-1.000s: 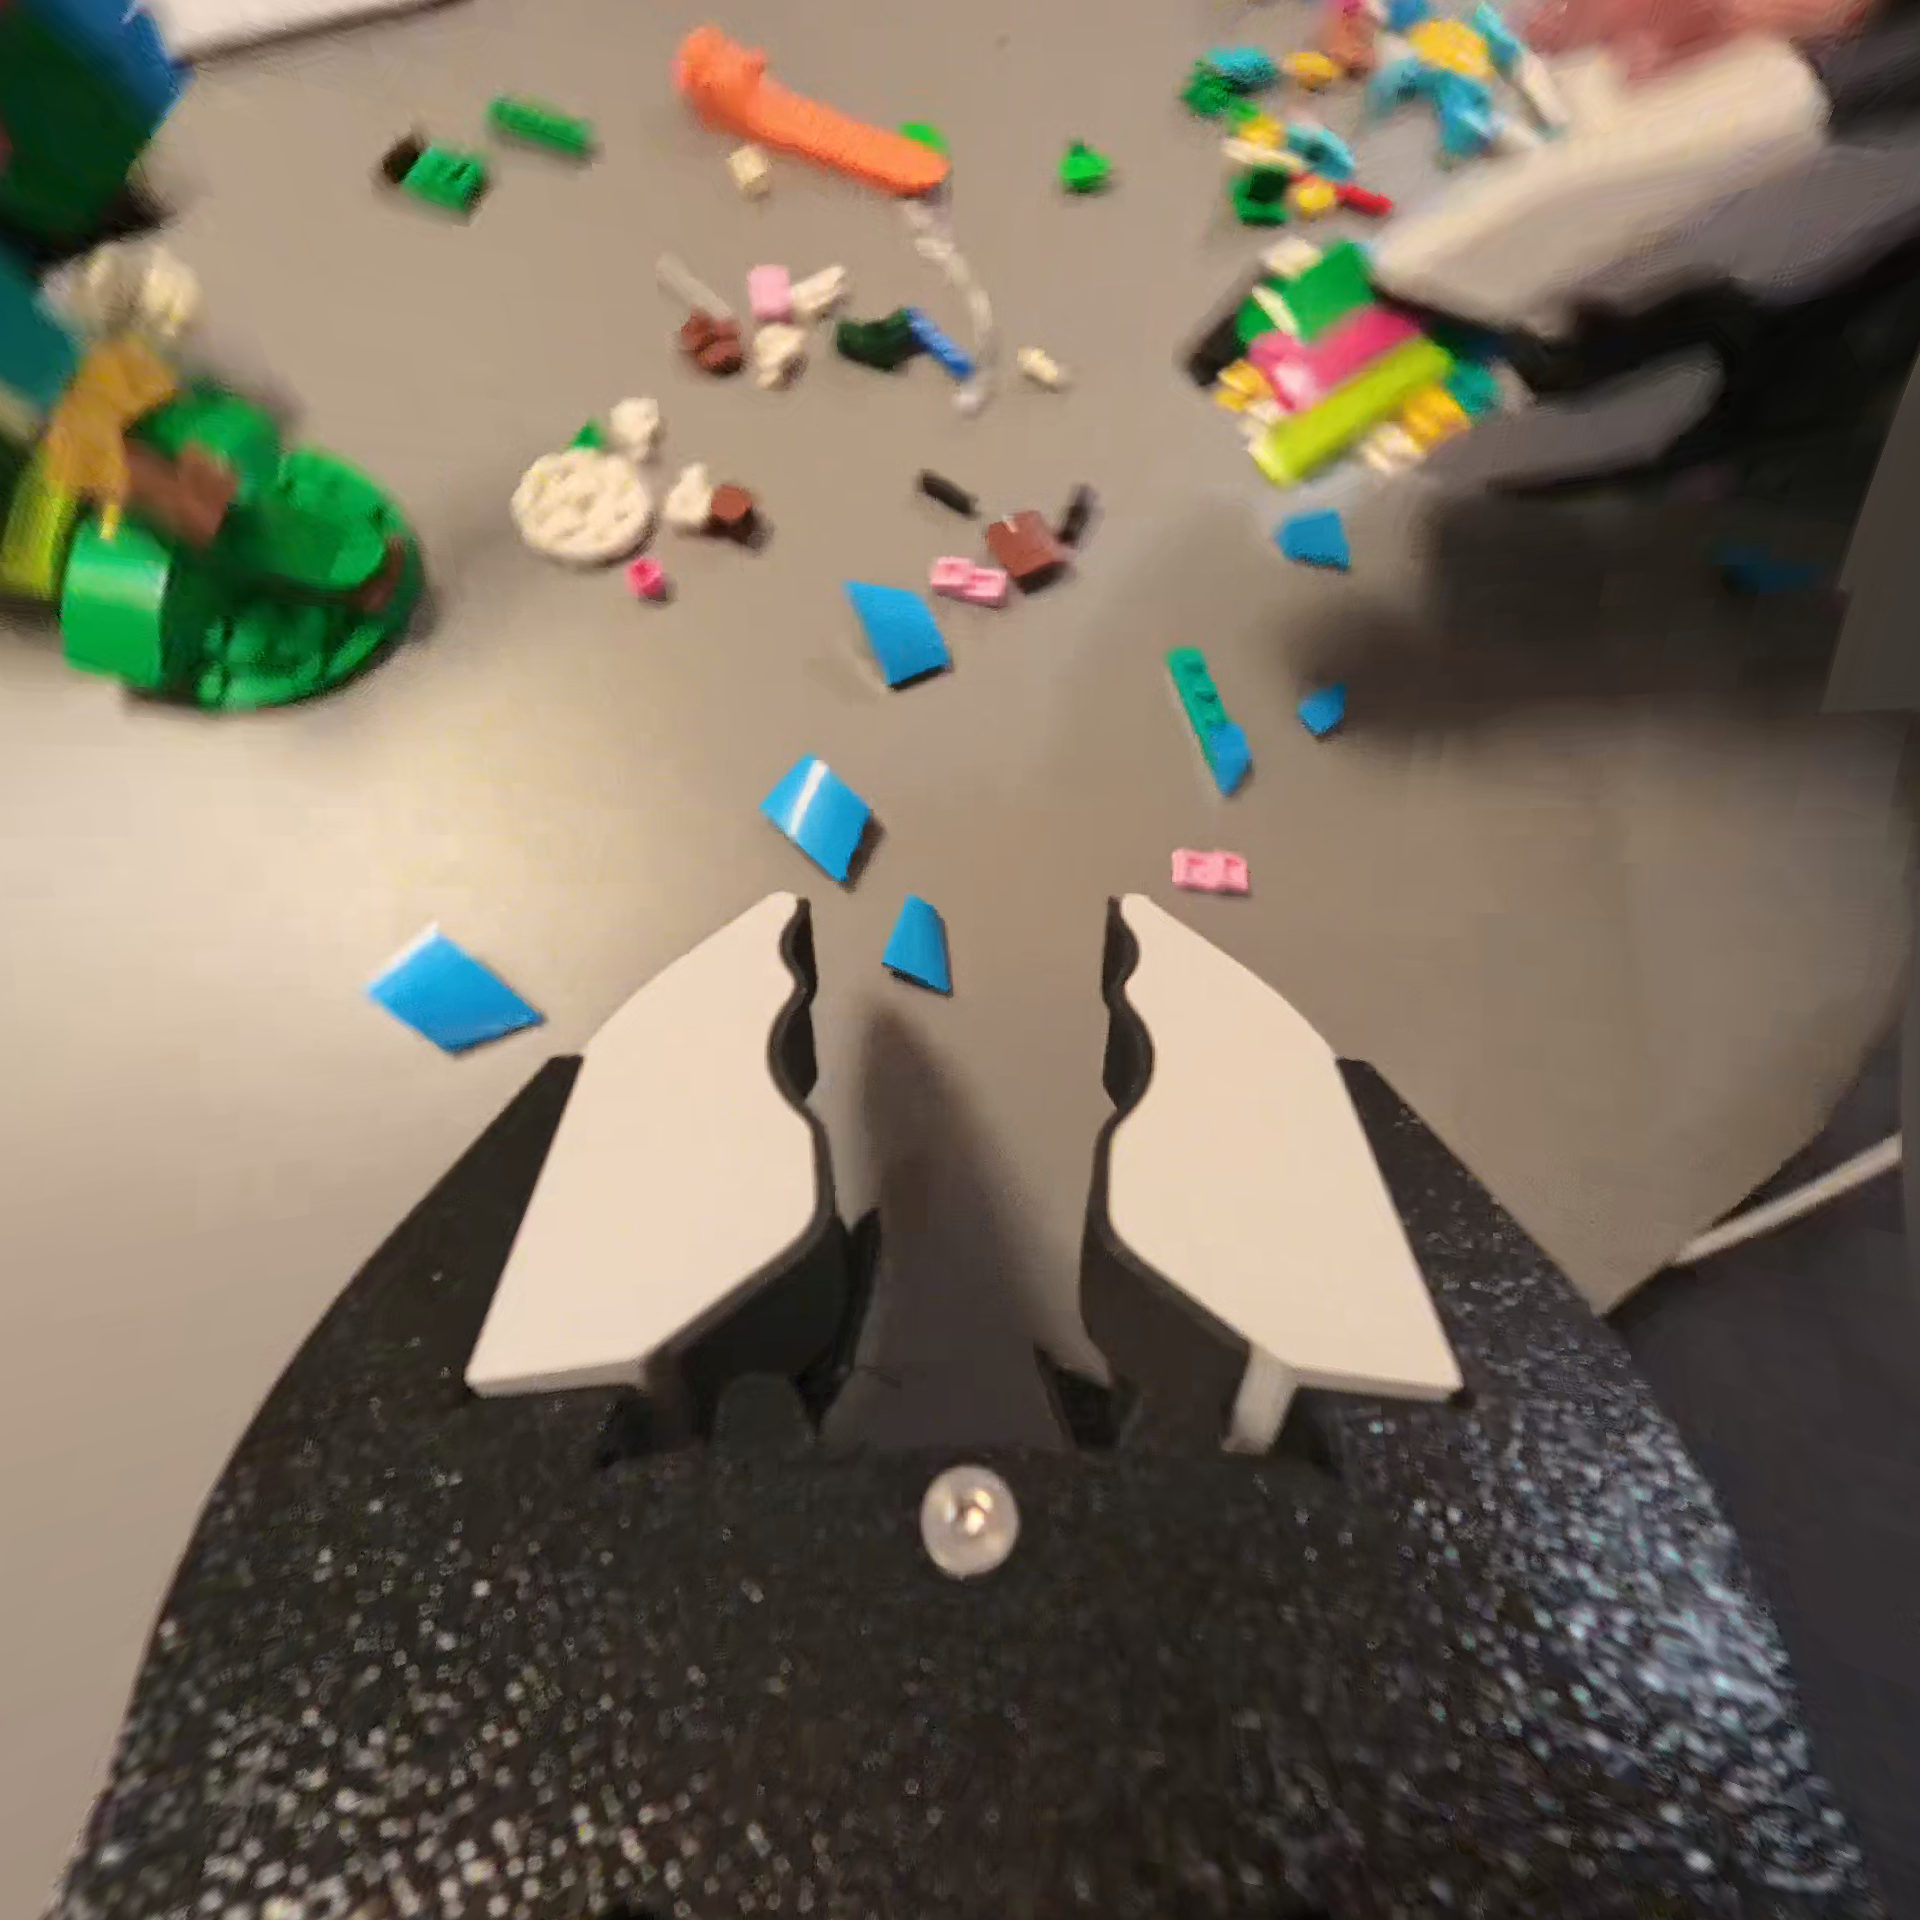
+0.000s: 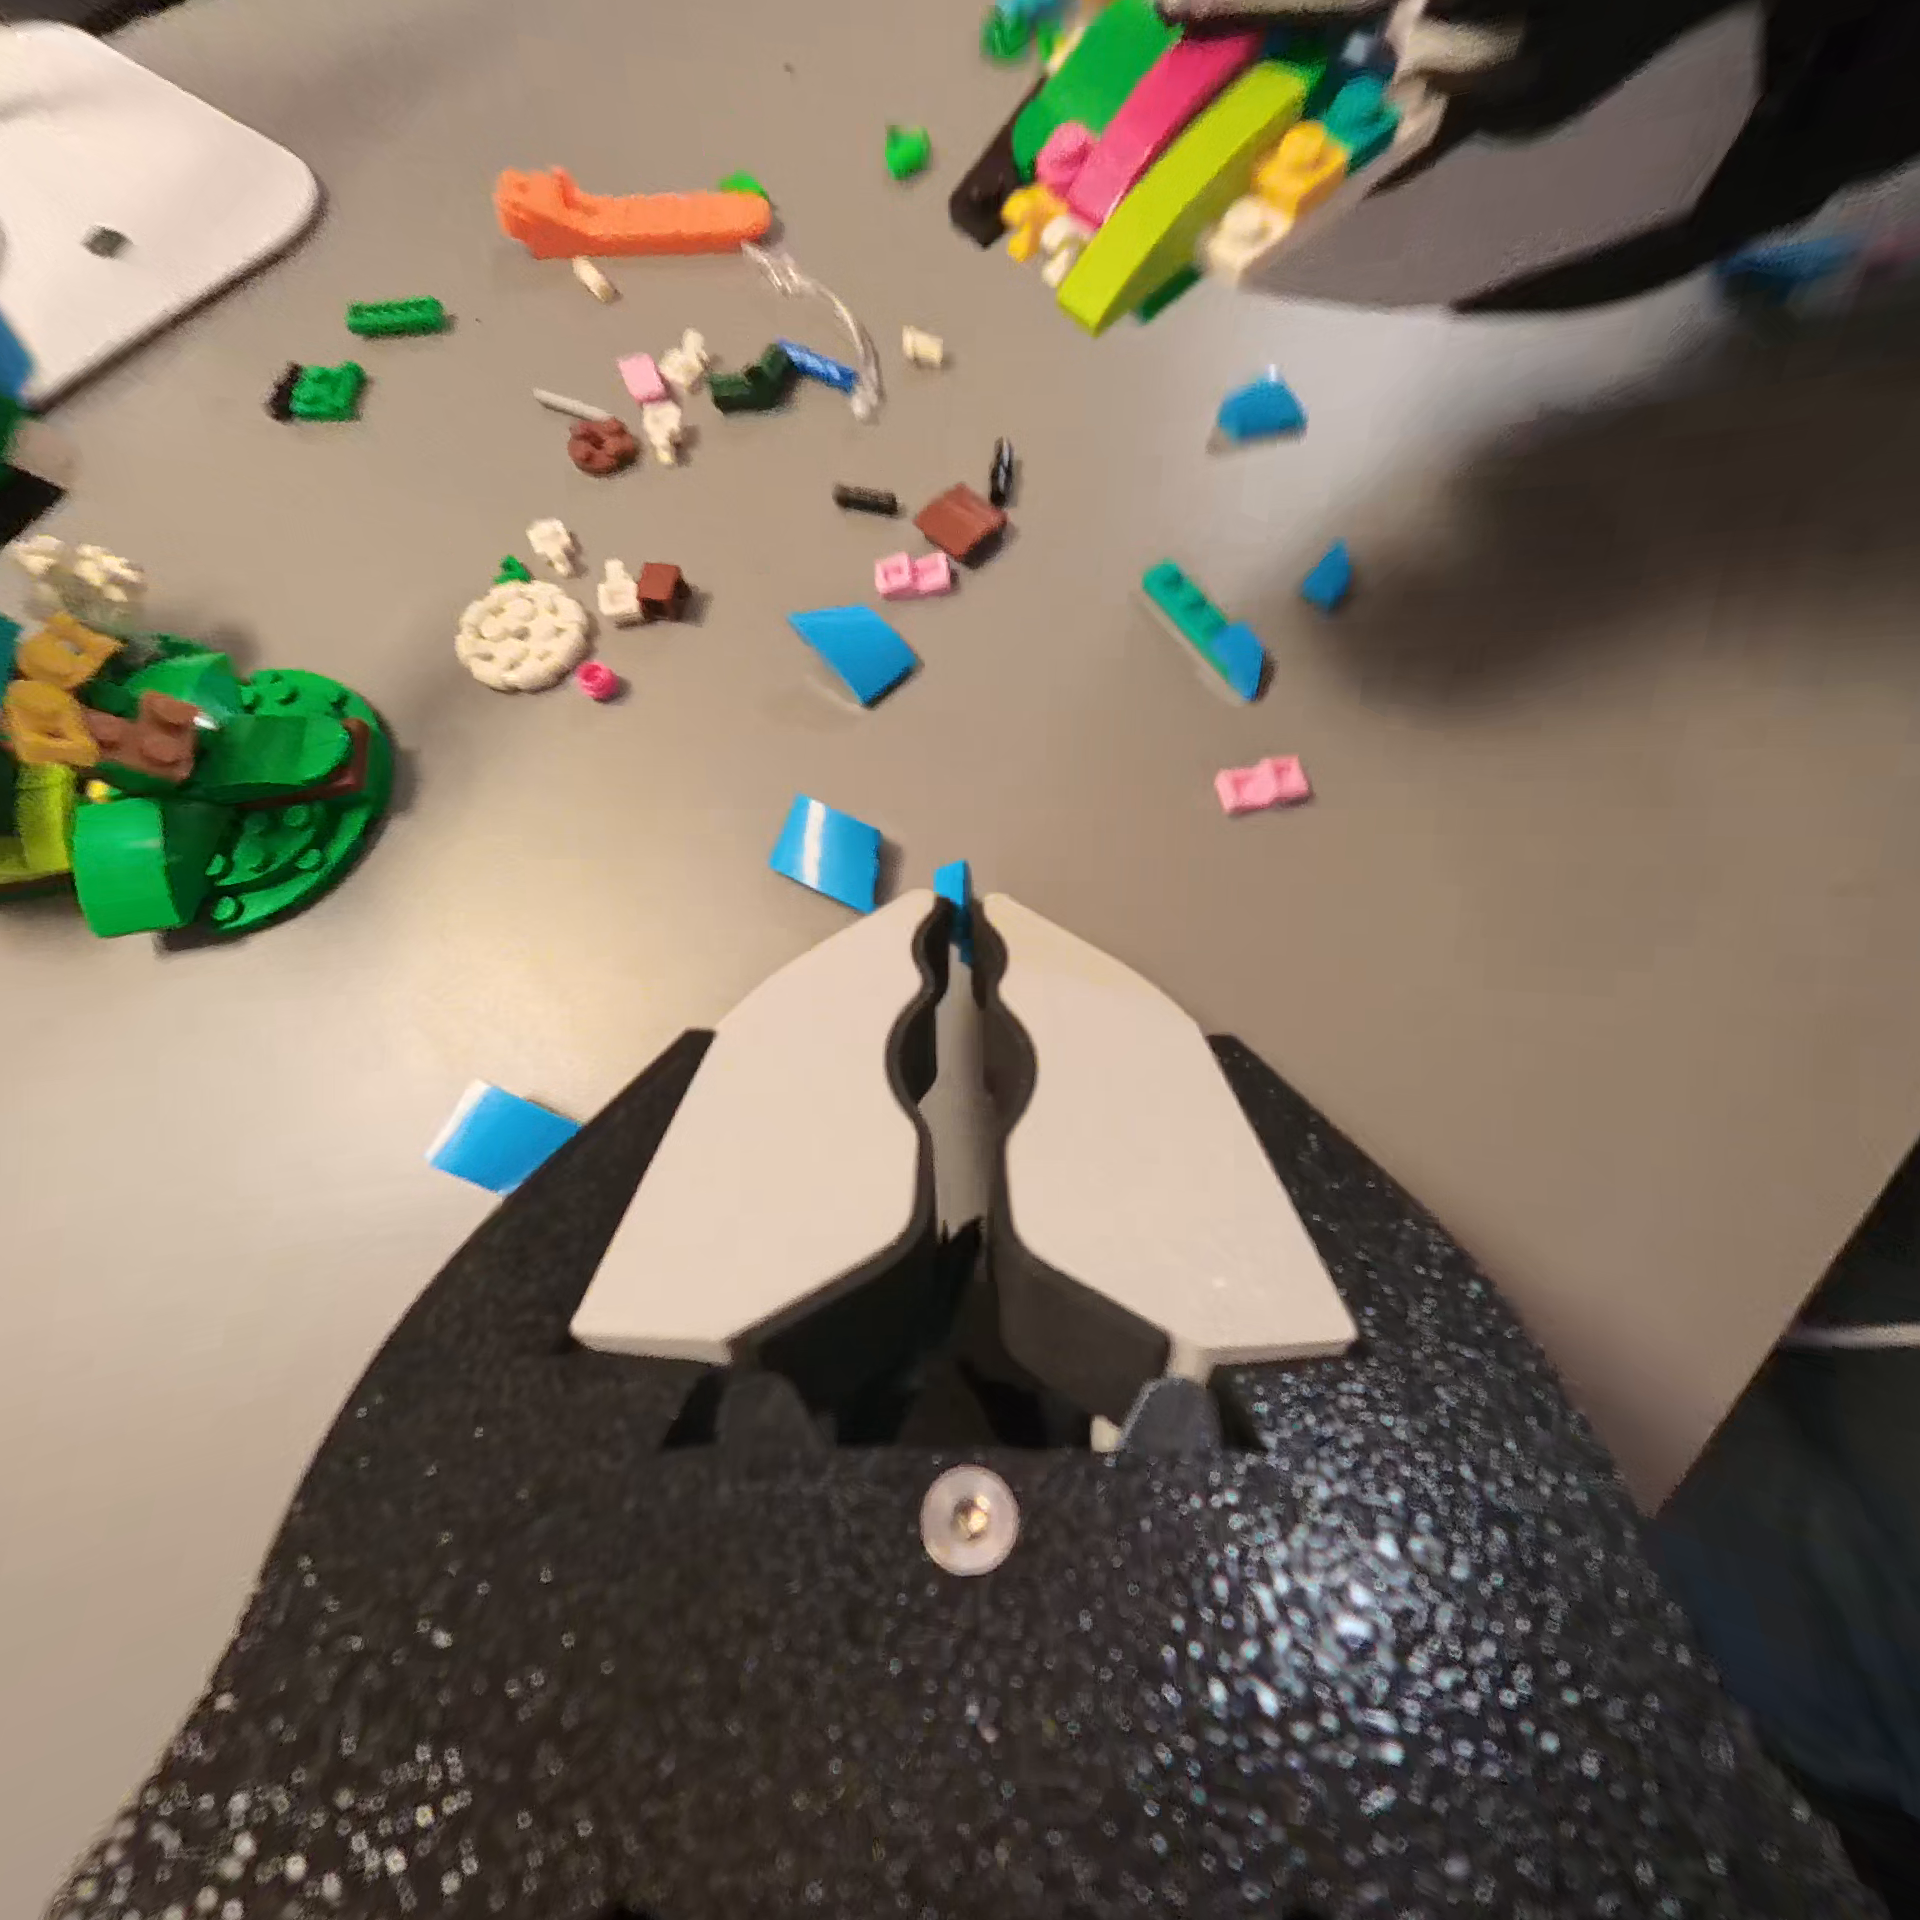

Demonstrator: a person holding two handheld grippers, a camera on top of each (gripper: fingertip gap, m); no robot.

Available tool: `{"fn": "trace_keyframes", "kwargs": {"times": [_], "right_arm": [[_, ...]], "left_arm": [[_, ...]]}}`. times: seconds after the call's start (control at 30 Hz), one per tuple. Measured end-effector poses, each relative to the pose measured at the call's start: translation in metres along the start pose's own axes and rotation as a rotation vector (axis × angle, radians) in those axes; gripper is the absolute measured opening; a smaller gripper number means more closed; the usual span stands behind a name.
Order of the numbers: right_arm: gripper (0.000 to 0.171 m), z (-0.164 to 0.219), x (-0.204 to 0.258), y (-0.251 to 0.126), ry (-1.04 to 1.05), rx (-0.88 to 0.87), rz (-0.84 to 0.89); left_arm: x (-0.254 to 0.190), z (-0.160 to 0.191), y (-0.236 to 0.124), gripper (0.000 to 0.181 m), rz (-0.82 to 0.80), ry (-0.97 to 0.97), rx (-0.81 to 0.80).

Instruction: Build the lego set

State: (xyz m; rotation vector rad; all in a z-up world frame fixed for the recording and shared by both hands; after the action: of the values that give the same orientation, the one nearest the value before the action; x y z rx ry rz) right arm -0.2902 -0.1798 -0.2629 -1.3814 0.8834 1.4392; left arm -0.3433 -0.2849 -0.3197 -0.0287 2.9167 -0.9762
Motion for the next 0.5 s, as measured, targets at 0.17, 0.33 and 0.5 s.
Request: {"fn": "trace_keyframes", "kwargs": {"times": [0.17, 0.33, 0.5], "right_arm": [[0.014, 0.008, -0.033, 0.033, -0.035, 0.051, 0.094], [0.014, 0.004, -0.048, 0.047, 0.003, 0.062, 0.127], [0.014, -0.014, -0.023, 0.048, 0.057, 0.079, 0.107]], "left_arm": [[0.005, -0.027, -0.021, 0.003, -0.026, -0.066, -0.112], [0.011, -0.011, -0.027, 0.003, -0.046, -0.149, -0.101], [0.015, 0.007, -0.030, 0.003, -0.077, -0.229, -0.089]]}}
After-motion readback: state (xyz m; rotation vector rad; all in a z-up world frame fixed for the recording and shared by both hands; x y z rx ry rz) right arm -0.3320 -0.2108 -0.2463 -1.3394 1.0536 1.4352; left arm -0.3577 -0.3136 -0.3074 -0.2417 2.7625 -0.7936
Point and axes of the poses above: each gripper's, where its closed fingertips meet, y out along the fingers, z out of its underside, x = y × z across the jaws, the point moved 3 cm from there along -y, back along the fingers, and after that the axes turned 6 degrees about -y, right-handed, at the moved point
